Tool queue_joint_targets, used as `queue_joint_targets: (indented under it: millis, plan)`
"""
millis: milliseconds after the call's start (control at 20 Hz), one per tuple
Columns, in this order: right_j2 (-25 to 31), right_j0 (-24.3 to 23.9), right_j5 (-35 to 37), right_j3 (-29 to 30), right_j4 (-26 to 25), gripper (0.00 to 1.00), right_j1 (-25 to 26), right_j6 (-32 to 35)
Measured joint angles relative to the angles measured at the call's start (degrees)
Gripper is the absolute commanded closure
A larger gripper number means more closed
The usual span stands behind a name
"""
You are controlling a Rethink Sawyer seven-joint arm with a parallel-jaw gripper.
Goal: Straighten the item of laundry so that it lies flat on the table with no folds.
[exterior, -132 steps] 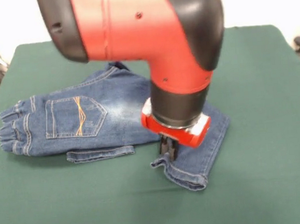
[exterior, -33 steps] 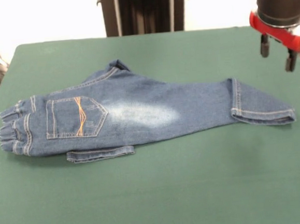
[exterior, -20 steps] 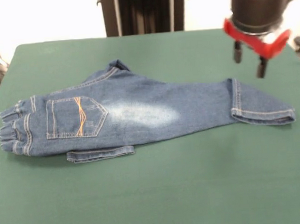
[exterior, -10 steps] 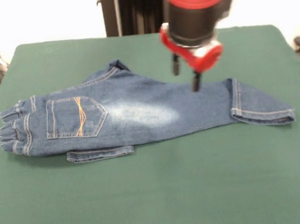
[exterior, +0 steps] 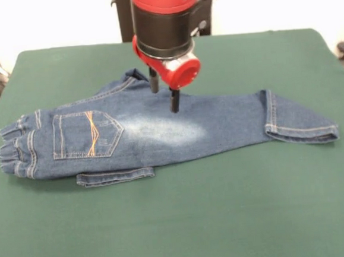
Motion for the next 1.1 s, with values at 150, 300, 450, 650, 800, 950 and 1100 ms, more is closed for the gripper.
queue_joint_targets:
  millis: [150, 300, 450, 650, 800, 950, 1100]
  plan:
    - [0.2, -0.3, 0.0, 0.0, -1.0, 0.00, 0.0, 0.0]
    - [0.5, -0.3, 0.0, 0.0, -2.0, 0.00, -0.1, 0.0]
    - [0.8, -0.3, 0.0, 0.0, -2.5, 0.00, -0.4, 0.0]
    - [1.6, -0.3, 0.0, 0.0, -2.6, 0.00, -1.1, 0.0]
    - [1.9, -0.3, 0.0, 0.0, -2.6, 0.00, -1.3, 0.0]
    - [2.0, -0.3, 0.0, 0.0, -2.6, 0.00, -1.3, 0.0]
    - [2.0, -0.3, -0.1, 0.0, -2.7, 0.00, -1.3, 0.0]
